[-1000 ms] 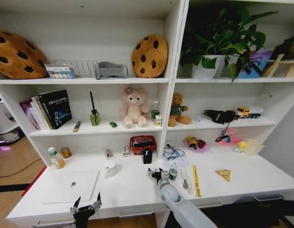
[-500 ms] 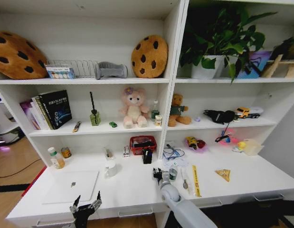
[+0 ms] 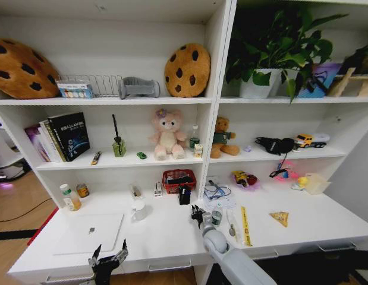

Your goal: Organize the objects on the table.

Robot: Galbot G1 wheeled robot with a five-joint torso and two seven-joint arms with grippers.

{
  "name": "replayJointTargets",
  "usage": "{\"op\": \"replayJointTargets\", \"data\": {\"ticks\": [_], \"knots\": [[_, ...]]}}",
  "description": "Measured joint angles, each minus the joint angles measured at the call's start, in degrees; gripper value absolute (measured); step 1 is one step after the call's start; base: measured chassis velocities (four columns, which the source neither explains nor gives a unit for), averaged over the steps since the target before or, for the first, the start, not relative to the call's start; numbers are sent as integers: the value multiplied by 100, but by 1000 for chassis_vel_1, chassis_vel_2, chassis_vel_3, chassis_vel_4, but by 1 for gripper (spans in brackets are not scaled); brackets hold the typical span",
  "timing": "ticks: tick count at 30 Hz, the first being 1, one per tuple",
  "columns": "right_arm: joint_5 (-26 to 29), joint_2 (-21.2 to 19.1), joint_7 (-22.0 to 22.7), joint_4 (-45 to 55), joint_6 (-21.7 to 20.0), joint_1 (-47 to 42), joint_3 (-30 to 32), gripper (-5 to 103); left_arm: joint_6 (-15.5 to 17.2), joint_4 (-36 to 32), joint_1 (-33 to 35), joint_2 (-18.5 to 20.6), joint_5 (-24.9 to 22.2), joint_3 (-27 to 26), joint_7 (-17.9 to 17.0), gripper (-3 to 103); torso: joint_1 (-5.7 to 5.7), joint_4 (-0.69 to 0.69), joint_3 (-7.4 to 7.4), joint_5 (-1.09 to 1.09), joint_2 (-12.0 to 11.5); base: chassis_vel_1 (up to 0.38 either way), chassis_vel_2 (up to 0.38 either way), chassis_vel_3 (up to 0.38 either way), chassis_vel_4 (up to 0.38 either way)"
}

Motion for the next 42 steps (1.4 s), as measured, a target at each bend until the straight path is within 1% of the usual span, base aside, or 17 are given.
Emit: {"op": "replayJointTargets", "data": {"ticks": [1, 2, 4, 6, 7, 11, 12, 15, 16, 17, 19, 21, 27, 33, 34, 36, 42], "knots": [[-118, 22, -89, 10, 280, 21, 7, 13, -1, 4, 2, -1, 12, 18, 0, 100, 0, 0, 0, 0, 0, 0, 0, 0, 0], [-118, 22, -89, 10, 280, 21, 7, 13, -1, 4, 2, -1, 12, 18, 0, 100, 0, 0, 0, 0, 0, 0, 0, 0, 0], [-309, 84, -290, -68, 719, 113, 69, 13, -6, 7, 13, -17, 43, 54, 2, 100, 0, 2, 0, 0, 0, 0, 0, 0, 0], [-348, 140, -458, -174, 954, 200, 145, 13, -6, 3, 35, -58, 67, 82, 5, 100, 0, 1, 0, 0, 0, 0, 0, 0, 0], [-348, 140, -458, -174, 954, 200, 145, 13, -6, 3, 35, -58, 67, 82, 5, 100, 0, 1, 0, 0, 0, 0, 0, 0, 0], [-350, 244, -580, -373, 1168, 329, 193, 13, -8, -7, 65, -84, 103, 94, 13, 100, 0, -1, 0, 0, 0, 0, 0, 0, 0], [-390, 338, -648, -543, 1299, 430, 213, 13, -9, -11, 83, -89, 123, 95, 19, 100, 0, 0, 0, 1, 0, 0, 0, 0, 0], [-449, 442, -704, -713, 1405, 543, 250, 13, -9, -14, 100, -89, 137, 95, 21, 100, 0, 1, 0, 1, 0, 0, 0, 0, 0], [-511, 572, -799, -913, 1530, 703, 293, 13, -10, -25, 117, -89, 141, 90, 24, 100, 0, 1, 0, -1, 0, 0, 0, 0, 0], [-511, 572, -799, -913, 1530, 703, 293, 13, -10, -25, 117, -89, 141, 90, 24, 100, 0, 1, 0, -1, 0, 0, 0, 0, 0], [-578, 808, -991, -1340, 1807, 1022, 384, 13, -14, -110, 168, -88, 136, 59, 41, 100, 0, 2, 0, 0, 0, 0, 0, 0, 0], [-582, 859, -1083, -1608, 1940, 1123, 416, 13, -19, -145, 168, -90, 95, 0, 42, 100, 0, -1, 0, -1, 0, 0, 0, 0, 0], [-578, 974, -1158, -1970, 2057, 1305, 472, 13, -23, -153, 167, -108, 88, -11, 42, 100, 0, -1, 0, 0, 0, 0, 0, 0, 0], [-728, 1326, -1158, -2591, 2185, 1573, 579, 13, -47, -215, 223, -148, 115, -43, 86, 100, -1, 1, 0, -1, 1, 0, 0, 0, 0], [-728, 1326, -1158, -2591, 2185, 1573, 579, 13, -47, -215, 223, -148, 115, -43, 86, 100, -1, 1, 0, -1, 1, 0, 0, 0, 0], [-847, 1458, -1157, -2845, 2300, 1608, 596, 13, -48, -247, 225, -147, 54, -101, 87, 100, -1, 0, 0, 0, 1, 0, 0, 0, 0], [-962, 1672, -1184, -3159, 2496, 1682, 651, 13, -59, -243, 242, -115, 3, -165, 87, 100, -1, 0, 0, 0, 0, 0, 0, 0, 0]]}}
